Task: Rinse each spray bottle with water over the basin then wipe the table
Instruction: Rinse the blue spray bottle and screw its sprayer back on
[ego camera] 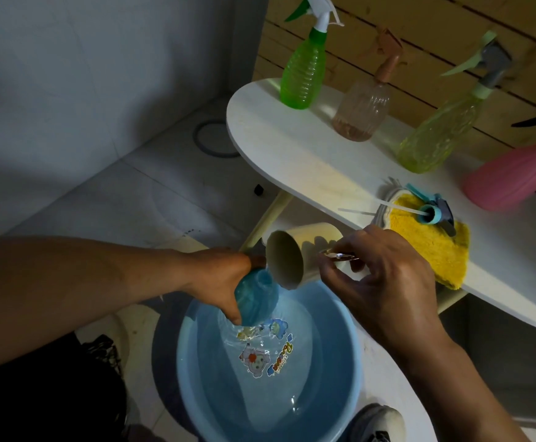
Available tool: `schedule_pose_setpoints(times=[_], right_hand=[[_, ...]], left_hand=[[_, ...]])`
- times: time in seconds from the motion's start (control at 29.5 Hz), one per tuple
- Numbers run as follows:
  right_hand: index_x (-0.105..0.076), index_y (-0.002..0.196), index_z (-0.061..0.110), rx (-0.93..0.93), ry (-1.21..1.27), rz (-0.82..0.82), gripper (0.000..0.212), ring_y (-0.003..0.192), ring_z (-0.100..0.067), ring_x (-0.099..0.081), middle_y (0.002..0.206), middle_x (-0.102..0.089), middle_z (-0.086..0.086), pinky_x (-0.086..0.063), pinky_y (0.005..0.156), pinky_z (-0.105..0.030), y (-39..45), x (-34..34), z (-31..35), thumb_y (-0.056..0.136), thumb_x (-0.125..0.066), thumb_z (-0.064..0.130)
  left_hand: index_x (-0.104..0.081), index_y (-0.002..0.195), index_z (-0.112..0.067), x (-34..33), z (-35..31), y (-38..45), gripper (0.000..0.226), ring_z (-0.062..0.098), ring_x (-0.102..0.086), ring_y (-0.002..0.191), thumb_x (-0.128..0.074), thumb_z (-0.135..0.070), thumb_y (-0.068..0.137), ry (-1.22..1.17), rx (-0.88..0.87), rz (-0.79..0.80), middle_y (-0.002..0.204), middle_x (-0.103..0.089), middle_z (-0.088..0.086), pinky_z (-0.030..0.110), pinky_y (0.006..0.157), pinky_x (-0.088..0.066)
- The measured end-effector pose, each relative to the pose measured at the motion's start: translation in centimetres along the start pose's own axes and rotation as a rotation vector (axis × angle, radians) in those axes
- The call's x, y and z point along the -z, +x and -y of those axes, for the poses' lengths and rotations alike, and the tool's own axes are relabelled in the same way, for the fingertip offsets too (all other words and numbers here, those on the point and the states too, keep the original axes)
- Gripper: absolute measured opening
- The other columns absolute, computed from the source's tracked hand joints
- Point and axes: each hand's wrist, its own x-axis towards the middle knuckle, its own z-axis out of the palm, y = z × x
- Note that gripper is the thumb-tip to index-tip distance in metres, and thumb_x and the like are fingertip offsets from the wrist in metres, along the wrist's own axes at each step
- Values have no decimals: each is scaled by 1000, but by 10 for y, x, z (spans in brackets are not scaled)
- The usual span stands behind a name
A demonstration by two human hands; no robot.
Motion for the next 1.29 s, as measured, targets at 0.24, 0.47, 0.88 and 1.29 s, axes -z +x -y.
schedule_pose_setpoints(times=[0.24,0.47,0.88,1.29], right_hand=[[-68,81,27,-89,51,1,15,73,-12,-54,73,-58,12,-47,59,-36,0,4,-4,86,-73,40],[-66,79,25,-53,-109,6,21,72,-17,-55,72,-57,9,-42,53,-32,2,14,1,88,-62,44],[-55,70,22,56,-481,138,26,63,-28,-49,67,-49,-1,-22,57,-30,-7,20,18,77,-80,20],[-53,74,23,72,-479,77,26,67,-33,-52,70,-52,-3,-35,57,-37,-17,30,33,79,-78,17]], left_hand=[[-44,136,-40,1,-3,1,92,9,-62,105,-93,-52,59,-26,-22,-12,120,-62,-16,30,87,-57],[-44,128,-45,1,-5,5,85,6,-59,101,-94,-48,59,-55,-20,3,113,-57,-20,19,75,-50],[-46,130,-47,0,-5,7,89,1,-56,109,-97,-41,58,-146,-11,-5,121,-56,-24,19,86,-50],[-50,132,-40,5,-11,10,87,3,-56,113,-98,-41,59,-164,-55,-24,123,-59,-23,27,94,-52]])
